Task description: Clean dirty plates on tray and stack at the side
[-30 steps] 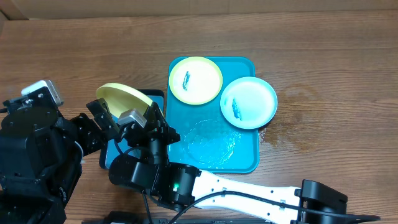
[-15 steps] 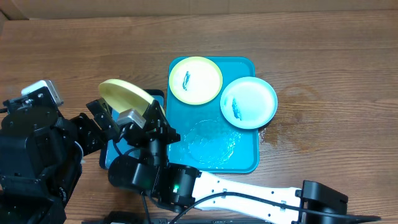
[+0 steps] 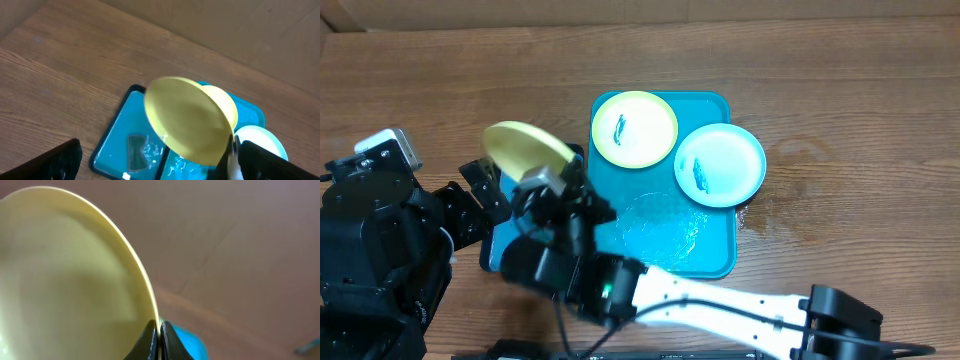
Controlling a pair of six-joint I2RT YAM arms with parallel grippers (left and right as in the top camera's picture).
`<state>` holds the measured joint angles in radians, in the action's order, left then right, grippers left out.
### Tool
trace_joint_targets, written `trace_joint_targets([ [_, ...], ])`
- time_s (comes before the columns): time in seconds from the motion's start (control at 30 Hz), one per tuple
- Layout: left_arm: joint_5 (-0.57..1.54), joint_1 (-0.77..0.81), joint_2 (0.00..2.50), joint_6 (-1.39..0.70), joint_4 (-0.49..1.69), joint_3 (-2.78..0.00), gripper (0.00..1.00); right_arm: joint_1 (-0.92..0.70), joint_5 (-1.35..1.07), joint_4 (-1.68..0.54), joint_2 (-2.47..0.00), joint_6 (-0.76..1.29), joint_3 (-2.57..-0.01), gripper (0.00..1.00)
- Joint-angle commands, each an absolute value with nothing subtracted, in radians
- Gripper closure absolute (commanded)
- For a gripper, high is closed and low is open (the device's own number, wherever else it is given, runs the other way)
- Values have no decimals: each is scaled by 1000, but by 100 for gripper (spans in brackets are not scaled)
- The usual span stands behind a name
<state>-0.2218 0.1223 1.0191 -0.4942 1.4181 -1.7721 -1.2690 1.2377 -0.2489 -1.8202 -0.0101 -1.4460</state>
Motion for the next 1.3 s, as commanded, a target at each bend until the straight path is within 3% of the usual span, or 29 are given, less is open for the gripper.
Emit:
trace_joint_targets([
  [0.0,-236,117,1018,-479,1418,-1790,0,-1198,956,-365,-1784,342,-1461,96],
  [0.17,-236,117,1019,-479,1417,-1790,0,-1039,378,-482,-1763,564,-1462,96],
  [0.3,-236,117,1019,-477,1419,-1790,0,-834,-36,-505,-1663,603,-1462,96],
  [0.43,-236,117,1019,-470,1429,-1790,0,-578,-274,-586,-1534,608,-1462,96],
  [0.67,-236,117,1019,-448,1428,-1790,0,-17,-161,-1019,-1475,634,-1457,96],
  [0.87,-236,117,1019,-448,1428,-1790,0,319,-49,-1128,-1575,595,-1333,96],
  [1.03,-236,117,1019,-448,1429,-1790,0,395,-45,-1000,-1646,595,-1127,96],
  [1.27,-236,117,1019,-448,1428,-1790,0,318,-22,-900,-1656,595,-960,96],
])
